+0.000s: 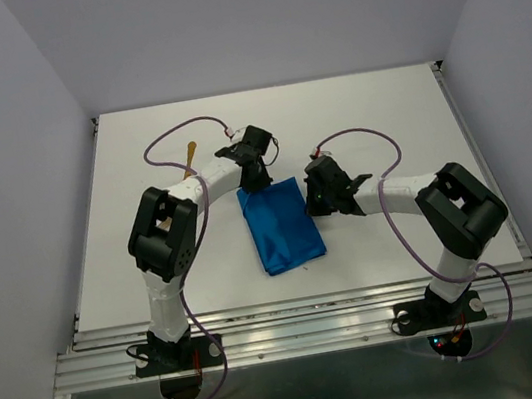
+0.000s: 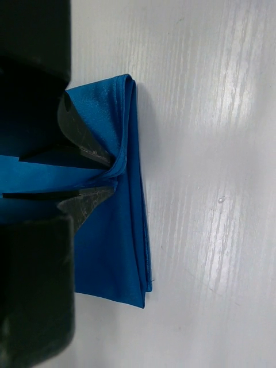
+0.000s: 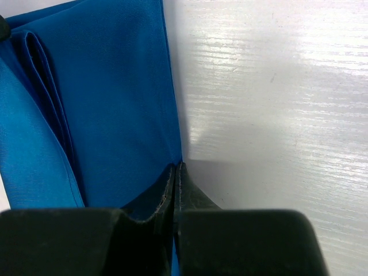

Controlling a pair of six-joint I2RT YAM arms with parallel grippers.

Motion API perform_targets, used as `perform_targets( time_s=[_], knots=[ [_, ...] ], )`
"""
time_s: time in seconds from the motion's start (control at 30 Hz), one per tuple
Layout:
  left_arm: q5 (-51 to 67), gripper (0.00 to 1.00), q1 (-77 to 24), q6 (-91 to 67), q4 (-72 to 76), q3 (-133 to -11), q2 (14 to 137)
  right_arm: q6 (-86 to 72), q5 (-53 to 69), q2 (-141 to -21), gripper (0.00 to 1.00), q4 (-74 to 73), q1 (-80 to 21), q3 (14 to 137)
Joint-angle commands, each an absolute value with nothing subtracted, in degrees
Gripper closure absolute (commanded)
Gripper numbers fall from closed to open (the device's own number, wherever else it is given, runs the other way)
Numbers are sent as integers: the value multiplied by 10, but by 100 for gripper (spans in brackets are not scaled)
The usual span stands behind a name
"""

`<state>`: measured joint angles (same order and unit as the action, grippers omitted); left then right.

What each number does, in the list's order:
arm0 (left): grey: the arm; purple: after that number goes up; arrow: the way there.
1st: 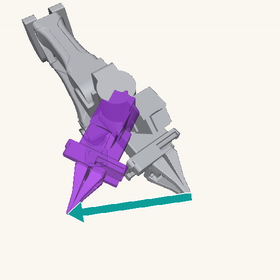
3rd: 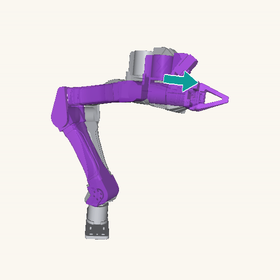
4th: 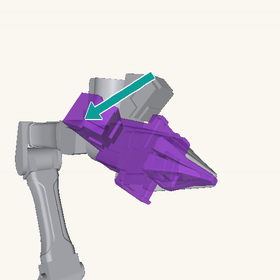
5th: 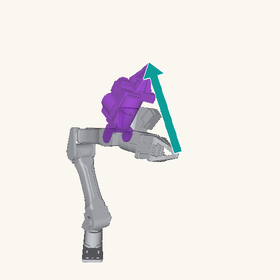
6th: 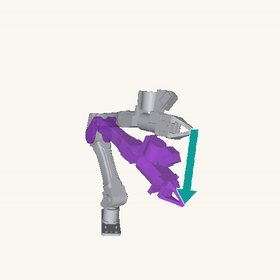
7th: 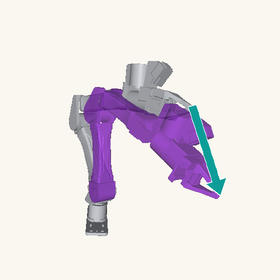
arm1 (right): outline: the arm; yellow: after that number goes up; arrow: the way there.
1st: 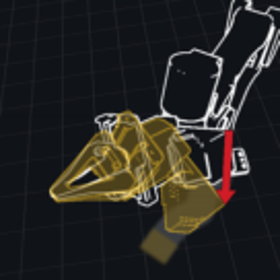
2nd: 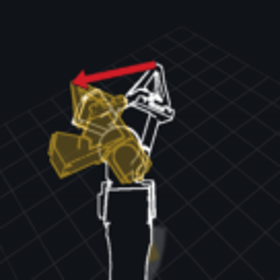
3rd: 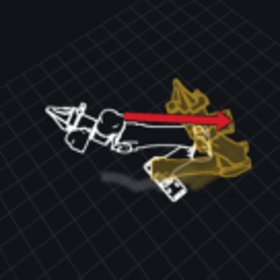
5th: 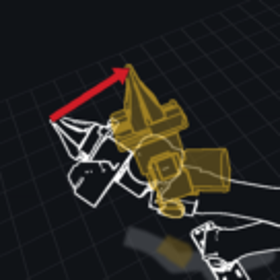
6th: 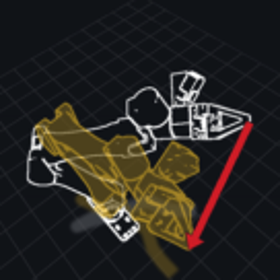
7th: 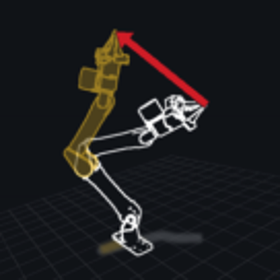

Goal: Fold the napkin into a case and place the utensils inside
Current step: Smooth out the 2/3-rectangle-folded napkin at the center of the board.

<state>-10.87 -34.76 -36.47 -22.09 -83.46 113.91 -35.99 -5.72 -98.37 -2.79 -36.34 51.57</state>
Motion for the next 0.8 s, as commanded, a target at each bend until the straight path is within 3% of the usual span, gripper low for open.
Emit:
perform_targets(
  time_s=[0.0, 0.77],
  knots=[
    [-104, 70, -345, -352, -229, -846, 1102, -355, -78, -966, 99, -55, -359, 504],
    [32, 70, -346, -314, -177, -834, 1105, -352, -81, -964, 99, -60, -359, 505]
  ],
)
